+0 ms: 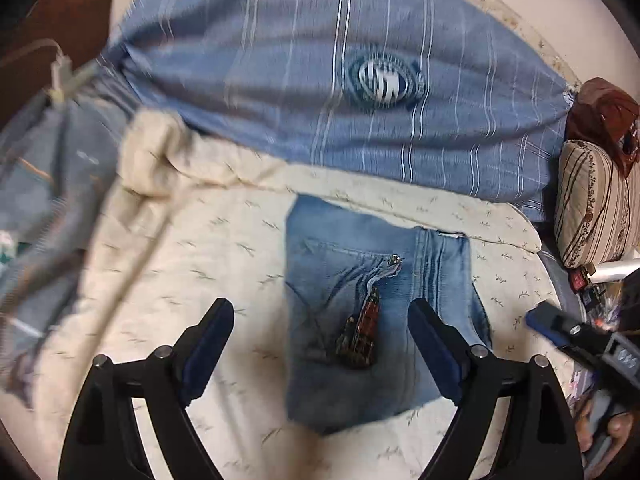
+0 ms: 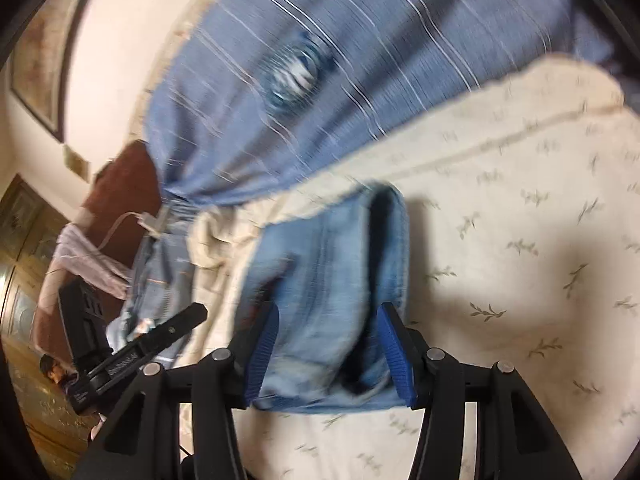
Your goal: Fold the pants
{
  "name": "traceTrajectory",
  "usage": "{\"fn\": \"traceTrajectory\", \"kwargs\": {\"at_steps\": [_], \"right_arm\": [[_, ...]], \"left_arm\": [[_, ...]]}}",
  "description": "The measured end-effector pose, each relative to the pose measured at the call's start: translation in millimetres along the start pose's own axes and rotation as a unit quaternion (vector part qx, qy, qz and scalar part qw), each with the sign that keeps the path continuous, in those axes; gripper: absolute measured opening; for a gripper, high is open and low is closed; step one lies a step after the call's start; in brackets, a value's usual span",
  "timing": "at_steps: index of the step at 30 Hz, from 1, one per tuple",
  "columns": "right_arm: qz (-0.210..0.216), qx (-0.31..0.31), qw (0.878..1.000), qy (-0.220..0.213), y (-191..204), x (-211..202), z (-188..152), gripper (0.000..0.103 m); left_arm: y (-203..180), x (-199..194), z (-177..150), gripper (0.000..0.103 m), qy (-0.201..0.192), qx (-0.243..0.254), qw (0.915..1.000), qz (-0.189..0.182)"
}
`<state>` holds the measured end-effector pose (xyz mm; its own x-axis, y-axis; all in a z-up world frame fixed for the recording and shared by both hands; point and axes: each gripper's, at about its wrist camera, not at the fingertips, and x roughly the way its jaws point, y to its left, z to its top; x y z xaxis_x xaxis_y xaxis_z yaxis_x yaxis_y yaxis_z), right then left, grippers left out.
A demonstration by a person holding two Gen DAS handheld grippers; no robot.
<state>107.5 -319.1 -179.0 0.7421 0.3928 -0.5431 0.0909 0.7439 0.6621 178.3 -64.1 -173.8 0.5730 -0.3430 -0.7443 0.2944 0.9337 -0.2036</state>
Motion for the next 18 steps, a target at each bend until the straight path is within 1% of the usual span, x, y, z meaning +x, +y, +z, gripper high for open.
{"fn": "traceTrajectory", "kwargs": {"at_steps": [4,8,14,18], "right_arm": [[0.017,-0.032,0.999,-0.035,36.7,-37.1,-5.6,0.055],[0.037,-0.045,0.997,-0.056,66.1,-64.2,-15.5,0.055],[0.055,-0.081,0.992,-0.081,105.0,-98.2,-32.1,0.055],[0.055,-0.109,0.987,-0.104,127.5,-121.6,-44.3,0.055]], "left_arm": [[-4.7,-44.3,-7.3,0.091,-0.026,0.012,0.9996,0.007],[-12.1,-86.3,-19.1,0.091,-0.056,0.031,0.9978,0.016],[-19.9,-131.1,-32.0,0.092,-0.097,0.051,0.9933,0.038],[-21.9,-158.3,-37.3,0.092,-0.122,0.059,0.9894,0.051]]}}
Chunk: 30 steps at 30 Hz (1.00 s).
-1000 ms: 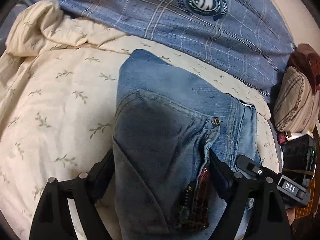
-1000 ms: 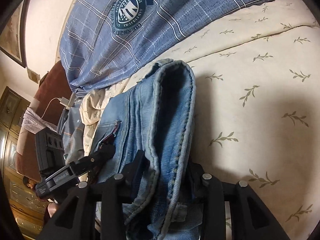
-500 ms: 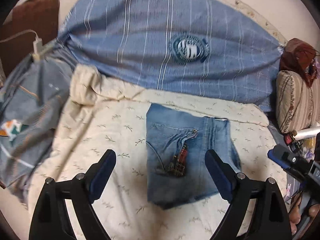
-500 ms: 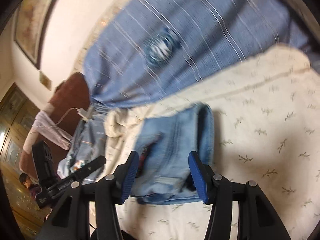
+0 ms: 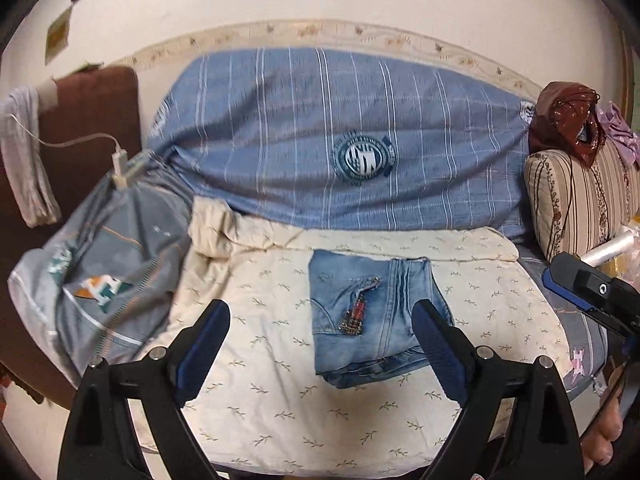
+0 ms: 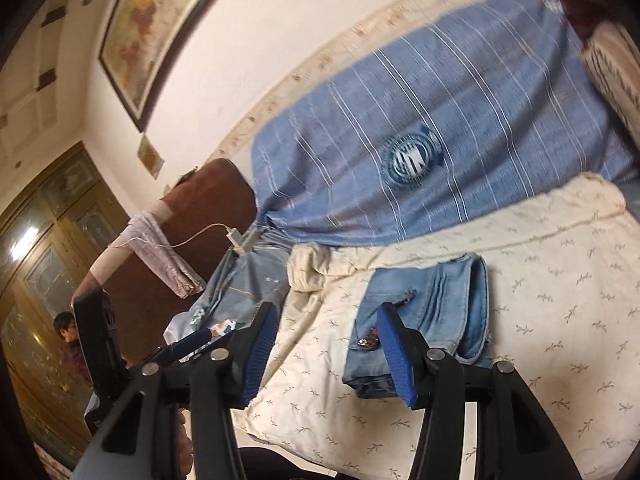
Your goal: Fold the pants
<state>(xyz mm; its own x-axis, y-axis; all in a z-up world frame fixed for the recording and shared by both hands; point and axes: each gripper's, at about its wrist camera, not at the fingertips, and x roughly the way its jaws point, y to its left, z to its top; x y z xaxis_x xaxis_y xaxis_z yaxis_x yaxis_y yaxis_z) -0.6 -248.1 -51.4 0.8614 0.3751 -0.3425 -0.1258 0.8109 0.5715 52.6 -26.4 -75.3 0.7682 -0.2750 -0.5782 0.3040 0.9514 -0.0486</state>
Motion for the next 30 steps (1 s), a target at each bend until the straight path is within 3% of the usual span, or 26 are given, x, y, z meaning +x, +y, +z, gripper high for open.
{"fn": "traceTrajectory", "kwargs": {"at_steps": [7,14,19,30], "right_arm": [[-0.019,-0.06,0.998,-0.03,38.0,-27.3,-12.9,0.058],[-0.09,-0.13,0.986,-0.061,59.3,-35.0,-37.6,0.062],[-0.127,-0.157,0.977,-0.067,60.2,-30.6,-53.5,0.062],[-0.162,-0.156,0.973,-0.051,32.6,-14.2,-69.7,0.062]], "left_arm": [[5.2,-43.5,0.7,0.099,-0.054,0.01,0.9979,0.035],[8.4,-62.0,-4.2,0.103,-0.088,0.02,0.9921,0.087],[8.8,-51.3,-11.9,0.103,-0.081,0.026,0.9899,0.113],[15.3,-10.9,-27.0,0.103,-0.03,0.017,0.9926,0.117]]}}
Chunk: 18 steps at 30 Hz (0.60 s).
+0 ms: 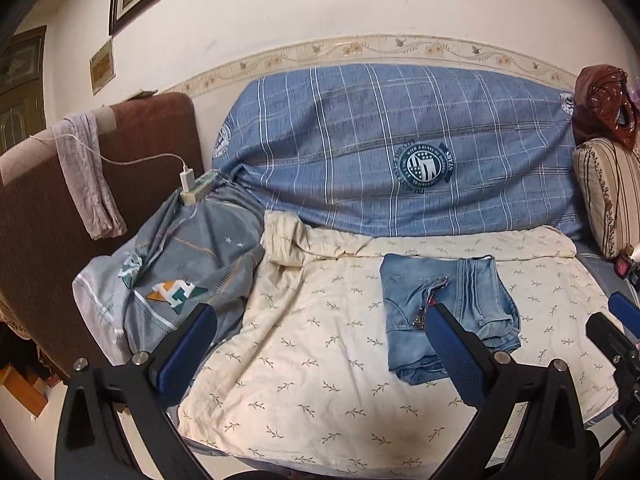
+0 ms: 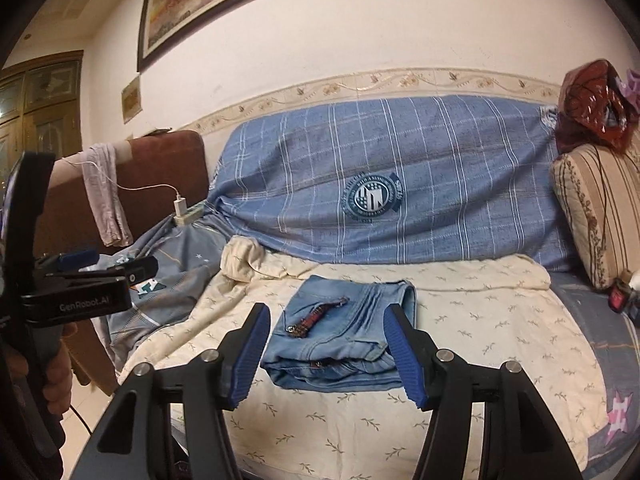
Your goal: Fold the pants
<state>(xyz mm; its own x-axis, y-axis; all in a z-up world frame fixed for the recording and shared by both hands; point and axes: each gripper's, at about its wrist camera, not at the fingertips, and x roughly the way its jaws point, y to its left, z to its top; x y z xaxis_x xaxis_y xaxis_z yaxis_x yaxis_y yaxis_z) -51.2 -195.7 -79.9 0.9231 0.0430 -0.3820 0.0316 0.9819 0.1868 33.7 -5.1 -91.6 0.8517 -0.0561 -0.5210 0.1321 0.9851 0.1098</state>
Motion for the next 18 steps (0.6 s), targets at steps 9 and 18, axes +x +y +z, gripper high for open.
{"fn": "traceTrajectory", "kwargs": {"at_steps": [9,18], "right_arm": [[-0.004,-0.013,1.0,0.012,1.4,11.0,0.0,0.062],[-0.004,-0.023,0.999,0.028,7.6,25.6,-5.8,0.062]], "left_arm": [[0.0,14.3,-2.4,0.103,0.006,-0.005,1.0,-0.004],[9.5,28.4,-7.5,0.103,0.026,-0.019,0.9995,0.002]]}}
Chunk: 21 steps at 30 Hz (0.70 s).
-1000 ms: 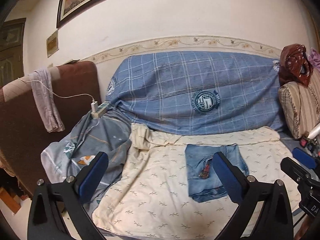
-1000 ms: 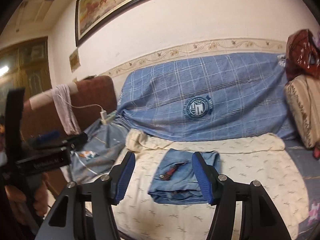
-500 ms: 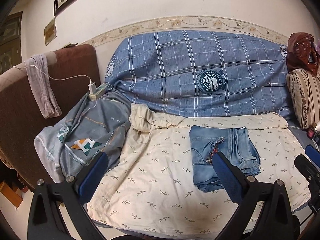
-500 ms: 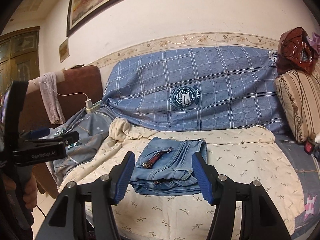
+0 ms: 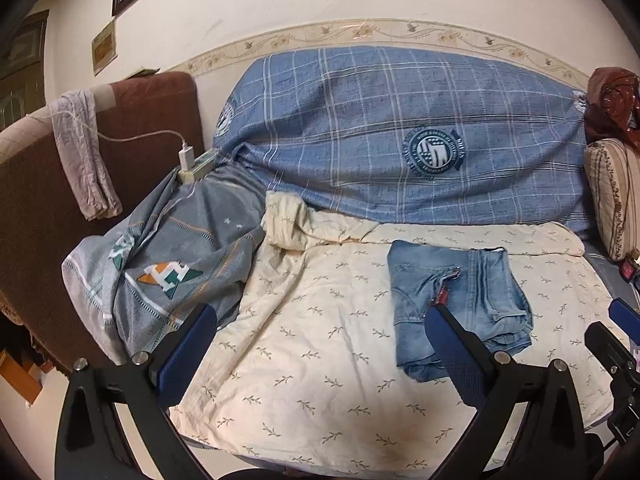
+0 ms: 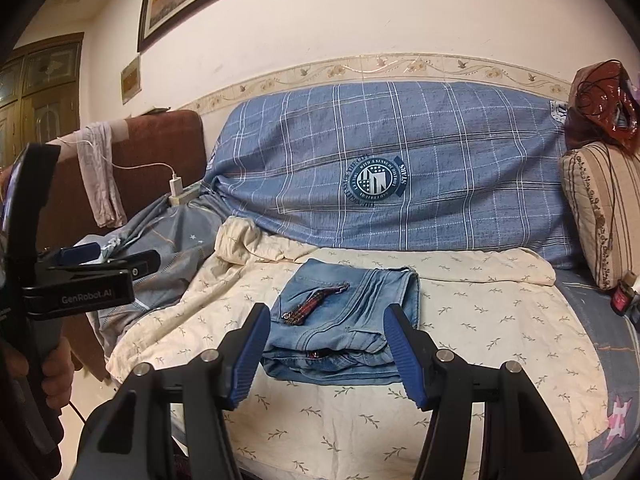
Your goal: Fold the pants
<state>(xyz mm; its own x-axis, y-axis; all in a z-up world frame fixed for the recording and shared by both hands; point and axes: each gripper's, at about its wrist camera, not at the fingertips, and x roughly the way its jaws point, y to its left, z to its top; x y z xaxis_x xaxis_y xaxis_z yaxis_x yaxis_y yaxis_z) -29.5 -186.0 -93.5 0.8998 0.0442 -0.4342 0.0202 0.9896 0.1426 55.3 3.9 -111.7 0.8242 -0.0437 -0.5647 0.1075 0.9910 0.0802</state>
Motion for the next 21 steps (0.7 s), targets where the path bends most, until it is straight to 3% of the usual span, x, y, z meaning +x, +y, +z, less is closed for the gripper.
{"fn": "traceTrajectory", "kwargs": {"at_steps": [13,21], "right_arm": [[-0.008,-0.001,1.0,0.014,-1.1,10.3,-3.9,0.062],[-0.034,0.007,0.999,-0.008,-15.2,-9.3,4.3,0.062]], "left_arm": [[4.2,8.7,-4.5,0.103,0.01,-0.006,0.9999,-0.007],[-22.9,6.3,6.7,0.103,0.0,0.019,0.9994,-0.03]]}}
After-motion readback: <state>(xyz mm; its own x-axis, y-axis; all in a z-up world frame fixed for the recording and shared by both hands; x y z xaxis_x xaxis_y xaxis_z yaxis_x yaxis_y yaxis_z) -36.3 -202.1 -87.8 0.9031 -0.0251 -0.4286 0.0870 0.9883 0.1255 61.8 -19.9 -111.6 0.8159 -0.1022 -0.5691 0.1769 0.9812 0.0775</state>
